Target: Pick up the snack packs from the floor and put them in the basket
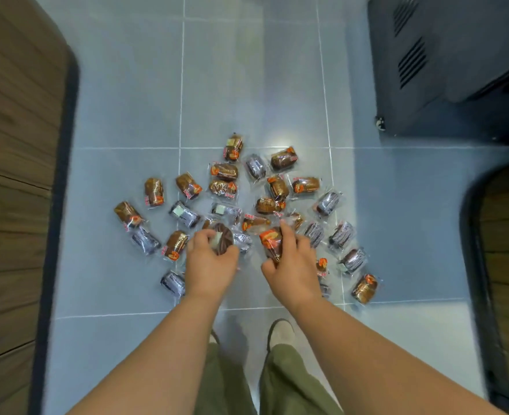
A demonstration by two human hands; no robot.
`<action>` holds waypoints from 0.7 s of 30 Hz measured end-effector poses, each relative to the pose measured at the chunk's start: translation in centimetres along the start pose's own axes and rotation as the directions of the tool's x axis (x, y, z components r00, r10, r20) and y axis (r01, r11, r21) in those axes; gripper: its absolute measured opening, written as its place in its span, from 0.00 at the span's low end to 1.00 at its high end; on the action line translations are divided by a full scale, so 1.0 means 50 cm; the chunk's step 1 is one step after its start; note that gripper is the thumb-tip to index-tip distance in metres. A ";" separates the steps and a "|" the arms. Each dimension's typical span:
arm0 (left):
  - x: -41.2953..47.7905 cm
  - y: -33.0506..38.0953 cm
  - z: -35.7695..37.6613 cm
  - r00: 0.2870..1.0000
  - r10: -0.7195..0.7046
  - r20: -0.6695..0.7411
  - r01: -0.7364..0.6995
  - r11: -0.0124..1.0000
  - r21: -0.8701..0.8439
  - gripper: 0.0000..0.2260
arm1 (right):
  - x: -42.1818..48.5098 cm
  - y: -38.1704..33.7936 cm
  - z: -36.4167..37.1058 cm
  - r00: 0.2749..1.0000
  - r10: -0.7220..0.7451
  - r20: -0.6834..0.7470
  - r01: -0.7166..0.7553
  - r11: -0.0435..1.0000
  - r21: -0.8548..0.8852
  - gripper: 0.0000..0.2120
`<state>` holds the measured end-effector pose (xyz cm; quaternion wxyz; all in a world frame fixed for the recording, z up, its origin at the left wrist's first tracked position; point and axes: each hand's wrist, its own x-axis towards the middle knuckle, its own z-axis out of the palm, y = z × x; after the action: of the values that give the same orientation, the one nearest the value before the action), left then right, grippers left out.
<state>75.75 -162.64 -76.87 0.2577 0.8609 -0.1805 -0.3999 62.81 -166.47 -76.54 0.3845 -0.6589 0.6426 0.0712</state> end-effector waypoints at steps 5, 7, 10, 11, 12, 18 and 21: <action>-0.158 0.200 -0.134 0.992 0.103 -0.067 -0.108 0.991 -0.078 0.16 | -0.143 -0.108 -0.216 0.987 -0.102 -0.122 0.120 0.982 0.147 0.39; -0.222 0.264 -0.180 0.982 0.166 -0.093 -0.177 0.975 -0.132 0.18 | -0.198 -0.142 -0.295 0.970 -0.129 -0.205 0.177 0.956 0.234 0.39; -0.322 0.349 -0.246 0.962 0.242 -0.125 -0.264 0.943 -0.204 0.19 | -0.280 -0.181 -0.408 0.940 -0.115 -0.323 0.232 0.906 0.353 0.33; -0.352 0.372 -0.267 0.954 0.265 -0.142 -0.291 0.931 -0.222 0.18 | -0.306 -0.191 -0.440 0.925 -0.123 -0.359 0.256 0.900 0.352 0.30; -0.382 0.393 -0.288 0.942 0.292 -0.165 -0.324 0.920 -0.221 0.18 | -0.332 -0.199 -0.469 0.903 -0.147 -0.403 0.298 0.891 0.342 0.28; -0.562 0.488 -0.400 0.834 0.515 -0.197 -0.536 0.841 -0.072 0.18 | -0.495 -0.227 -0.592 0.810 -0.221 -0.543 0.433 0.850 0.299 0.28; -0.627 0.510 -0.442 0.775 0.610 -0.166 -0.617 0.787 0.012 0.20 | -0.571 -0.234 -0.628 0.778 -0.229 -0.585 0.472 0.827 0.304 0.28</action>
<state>71.05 -160.27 -31.10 0.4061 0.7786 -0.4211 -0.2269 56.09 -164.07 -33.12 0.3376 -0.6604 0.5833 -0.3311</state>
